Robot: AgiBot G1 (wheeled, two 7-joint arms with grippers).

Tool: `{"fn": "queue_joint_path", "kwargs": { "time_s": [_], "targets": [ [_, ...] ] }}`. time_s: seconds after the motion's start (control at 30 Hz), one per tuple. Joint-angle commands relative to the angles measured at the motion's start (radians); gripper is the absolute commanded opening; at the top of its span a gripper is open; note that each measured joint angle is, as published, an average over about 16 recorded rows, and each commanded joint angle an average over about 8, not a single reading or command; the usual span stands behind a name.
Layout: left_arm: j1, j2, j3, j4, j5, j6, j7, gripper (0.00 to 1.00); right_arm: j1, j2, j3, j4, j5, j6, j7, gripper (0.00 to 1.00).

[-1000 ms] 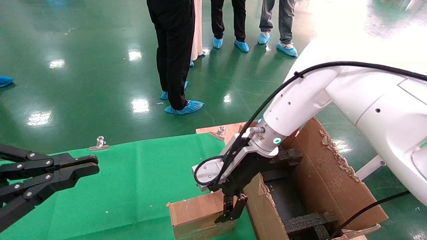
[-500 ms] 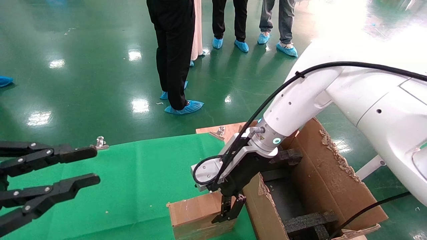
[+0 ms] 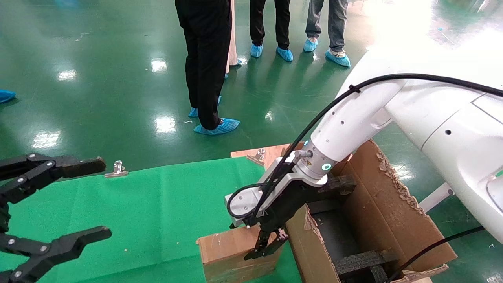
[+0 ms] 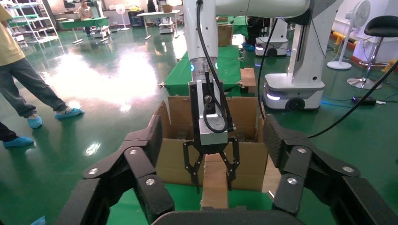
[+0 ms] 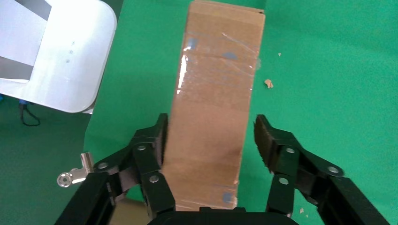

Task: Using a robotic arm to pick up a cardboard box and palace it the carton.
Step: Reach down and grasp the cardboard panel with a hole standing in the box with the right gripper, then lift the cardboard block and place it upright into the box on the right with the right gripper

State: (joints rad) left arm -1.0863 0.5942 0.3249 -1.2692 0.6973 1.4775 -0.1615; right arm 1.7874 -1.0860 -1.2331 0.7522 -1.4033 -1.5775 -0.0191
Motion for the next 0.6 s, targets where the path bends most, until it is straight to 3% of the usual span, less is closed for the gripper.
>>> {"fn": "queue_joint_path", "kwargs": {
  "time_s": [0.03,0.6],
  "targets": [
    [0.0,0.0,0.0,0.0,0.0,0.0,0.0,1.0,0.0,0.001,0.001,0.001,0.0,0.0,0.0,0.0],
    [0.0,0.0,0.0,0.0,0.0,0.0,0.0,1.0,0.009,0.009,0.004,0.003,0.015,0.005,-0.001,0.0]
  ]
}}
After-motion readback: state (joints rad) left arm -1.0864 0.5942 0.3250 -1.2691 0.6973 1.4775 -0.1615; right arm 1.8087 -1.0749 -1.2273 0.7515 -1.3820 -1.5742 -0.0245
